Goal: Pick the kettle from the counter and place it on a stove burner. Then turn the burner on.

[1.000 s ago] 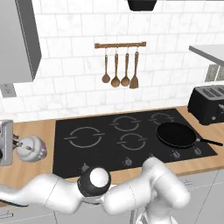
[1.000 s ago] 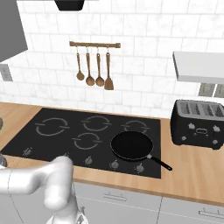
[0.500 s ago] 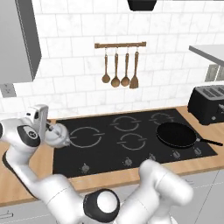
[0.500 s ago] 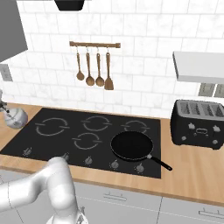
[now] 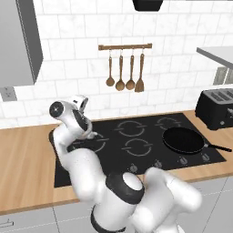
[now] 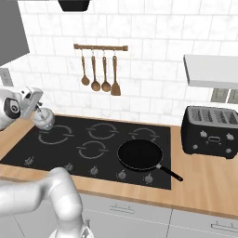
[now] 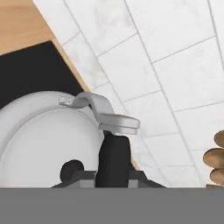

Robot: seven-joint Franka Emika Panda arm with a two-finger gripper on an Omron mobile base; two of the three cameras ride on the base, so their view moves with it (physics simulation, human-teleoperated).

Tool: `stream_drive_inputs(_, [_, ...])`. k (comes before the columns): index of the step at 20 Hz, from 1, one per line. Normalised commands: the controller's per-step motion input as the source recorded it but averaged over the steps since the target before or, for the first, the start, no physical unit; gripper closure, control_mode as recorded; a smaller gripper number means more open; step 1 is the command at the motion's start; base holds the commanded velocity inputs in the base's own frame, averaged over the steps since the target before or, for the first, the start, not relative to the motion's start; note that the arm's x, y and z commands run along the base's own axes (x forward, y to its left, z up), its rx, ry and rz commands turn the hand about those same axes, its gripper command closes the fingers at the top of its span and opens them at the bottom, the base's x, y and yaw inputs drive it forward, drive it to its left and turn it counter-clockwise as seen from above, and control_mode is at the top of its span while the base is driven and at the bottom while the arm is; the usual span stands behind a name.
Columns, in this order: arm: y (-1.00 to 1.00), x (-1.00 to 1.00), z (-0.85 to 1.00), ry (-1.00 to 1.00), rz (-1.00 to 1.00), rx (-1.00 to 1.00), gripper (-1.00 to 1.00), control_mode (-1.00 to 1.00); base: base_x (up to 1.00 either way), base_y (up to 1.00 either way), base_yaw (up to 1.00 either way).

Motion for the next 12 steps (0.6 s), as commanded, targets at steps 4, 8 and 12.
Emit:
stream_drive_inputs(4, [-0.9, 0.43, 0.0, 0.42, -0.01, 0.19, 1.0, -1.0, 0.0, 0.0, 0.0])
stream_drive_inputs(8, [-0.12, 0.19, -0.15, 0.43, -0.02, 0.0, 1.0, -1.0, 0.0, 0.0, 0.0])
stream_drive_inputs(12, [0.18, 0.14, -0.42, 0.12, 0.0, -0.09, 1.0, -1.0, 0.0, 0.0, 0.0])
